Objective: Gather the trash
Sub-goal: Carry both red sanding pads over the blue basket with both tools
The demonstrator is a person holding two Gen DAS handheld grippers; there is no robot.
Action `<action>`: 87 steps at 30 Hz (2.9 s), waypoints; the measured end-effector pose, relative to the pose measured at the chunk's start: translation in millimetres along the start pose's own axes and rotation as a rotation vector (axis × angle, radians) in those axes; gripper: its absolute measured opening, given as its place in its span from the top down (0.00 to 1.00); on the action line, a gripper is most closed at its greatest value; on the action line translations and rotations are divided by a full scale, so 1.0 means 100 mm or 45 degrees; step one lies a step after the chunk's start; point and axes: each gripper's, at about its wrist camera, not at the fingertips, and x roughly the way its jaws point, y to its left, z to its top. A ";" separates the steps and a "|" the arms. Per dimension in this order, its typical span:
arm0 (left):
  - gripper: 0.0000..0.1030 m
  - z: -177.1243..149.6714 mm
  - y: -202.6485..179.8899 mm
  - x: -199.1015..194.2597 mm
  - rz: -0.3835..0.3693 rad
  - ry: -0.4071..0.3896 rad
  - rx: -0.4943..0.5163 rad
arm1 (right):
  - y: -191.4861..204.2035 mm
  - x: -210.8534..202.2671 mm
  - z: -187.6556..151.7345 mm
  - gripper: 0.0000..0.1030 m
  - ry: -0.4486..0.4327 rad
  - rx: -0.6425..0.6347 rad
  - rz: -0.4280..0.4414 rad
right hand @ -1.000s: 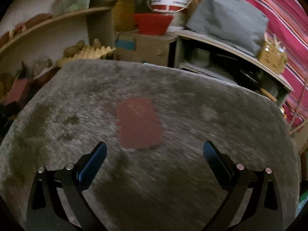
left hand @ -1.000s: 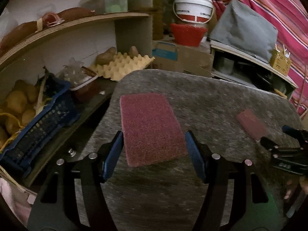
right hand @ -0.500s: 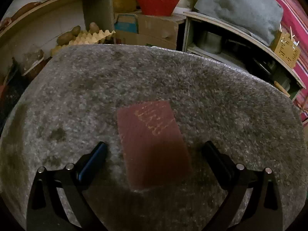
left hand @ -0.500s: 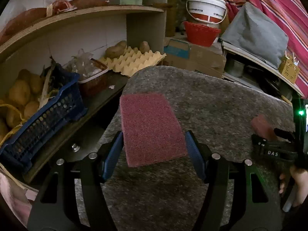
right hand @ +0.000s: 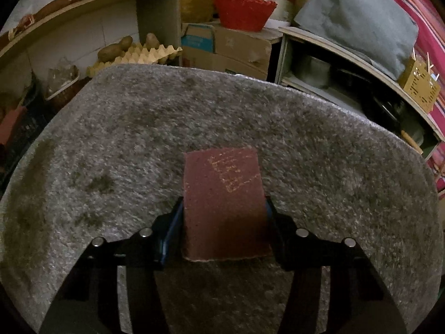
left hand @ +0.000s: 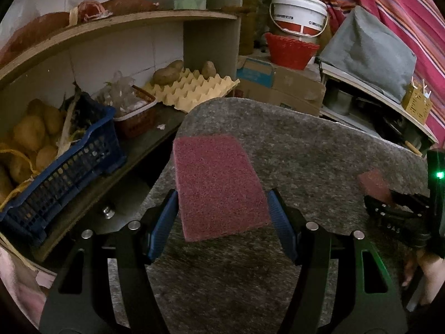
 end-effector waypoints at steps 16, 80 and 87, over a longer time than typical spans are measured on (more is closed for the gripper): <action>0.38 0.00 -0.02 -0.01 0.013 -0.006 0.018 | -0.50 -0.58 -0.26 0.47 -0.115 0.069 -0.054; 0.38 -1.18 -3.72 -2.04 -0.521 -0.241 0.595 | -3.73 -3.21 -3.00 0.47 -0.250 0.698 -0.553; 0.38 -1.52 -4.36 -2.15 -0.633 -0.212 0.659 | -3.97 -3.43 -3.30 0.47 -0.260 0.742 -0.597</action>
